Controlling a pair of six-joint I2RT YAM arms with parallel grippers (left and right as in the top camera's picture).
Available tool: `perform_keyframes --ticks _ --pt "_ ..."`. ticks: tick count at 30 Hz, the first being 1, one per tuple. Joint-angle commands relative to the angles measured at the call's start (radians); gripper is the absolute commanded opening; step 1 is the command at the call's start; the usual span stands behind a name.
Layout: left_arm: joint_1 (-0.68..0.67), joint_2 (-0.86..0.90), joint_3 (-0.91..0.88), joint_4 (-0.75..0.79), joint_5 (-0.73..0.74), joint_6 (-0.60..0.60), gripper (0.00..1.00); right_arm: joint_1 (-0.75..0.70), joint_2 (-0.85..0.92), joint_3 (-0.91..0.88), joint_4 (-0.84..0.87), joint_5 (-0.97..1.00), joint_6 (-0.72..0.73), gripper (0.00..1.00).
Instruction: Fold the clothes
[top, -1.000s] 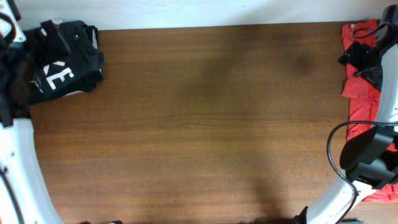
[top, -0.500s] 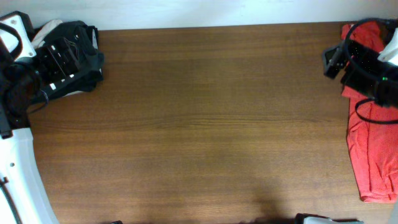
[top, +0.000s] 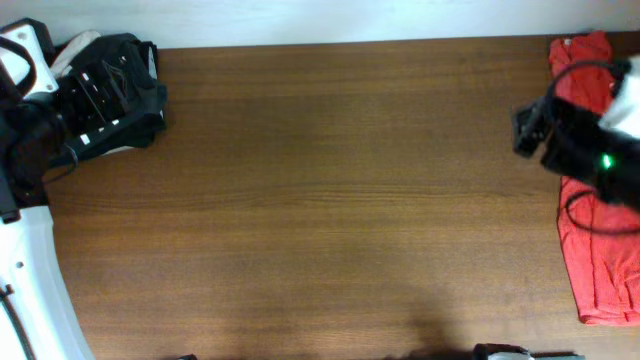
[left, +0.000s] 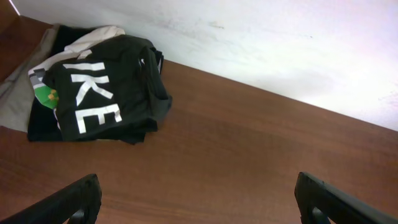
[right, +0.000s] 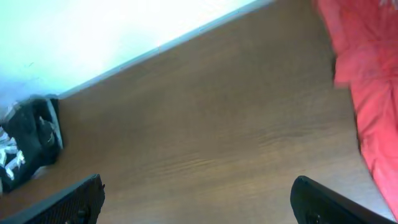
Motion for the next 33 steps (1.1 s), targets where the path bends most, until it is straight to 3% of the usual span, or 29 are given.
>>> perform_keyframes --ticks 1,2,7,9,12,17,23,26,33 --pt "0.003 -0.009 -0.002 0.002 0.01 0.002 0.99 0.008 -0.237 -0.271 0.135 0.073 -0.005 0.99" --pt "0.003 -0.009 -0.002 0.002 0.01 0.002 0.99 0.008 -0.407 -0.552 0.298 0.073 -0.005 0.99" --pt "0.003 -0.009 -0.002 0.002 0.01 0.002 0.99 0.008 -0.822 -1.257 0.707 0.058 0.032 0.99" --pt "0.003 -0.009 -0.002 0.002 0.01 0.002 0.99 0.008 -0.995 -1.494 0.903 0.045 0.044 0.99" --pt "0.003 -0.009 -0.002 0.002 0.01 0.002 0.99 0.008 -1.137 -1.674 1.08 0.027 0.044 0.99" --pt "0.003 -0.009 -0.002 0.002 0.01 0.002 0.99 0.008 -1.271 -1.858 1.358 0.035 0.04 0.99" --pt "0.003 -0.009 -0.002 0.002 0.01 0.002 0.99 0.009 -1.28 -1.979 1.608 0.062 0.056 0.99" --pt "0.003 -0.009 -0.002 0.002 0.01 0.002 0.99 0.011 -1.28 -2.019 1.645 0.052 0.061 0.99" --pt "0.003 -0.009 -0.002 0.002 0.01 0.002 0.99 0.055 -1.28 -2.023 1.501 0.043 0.059 0.99"
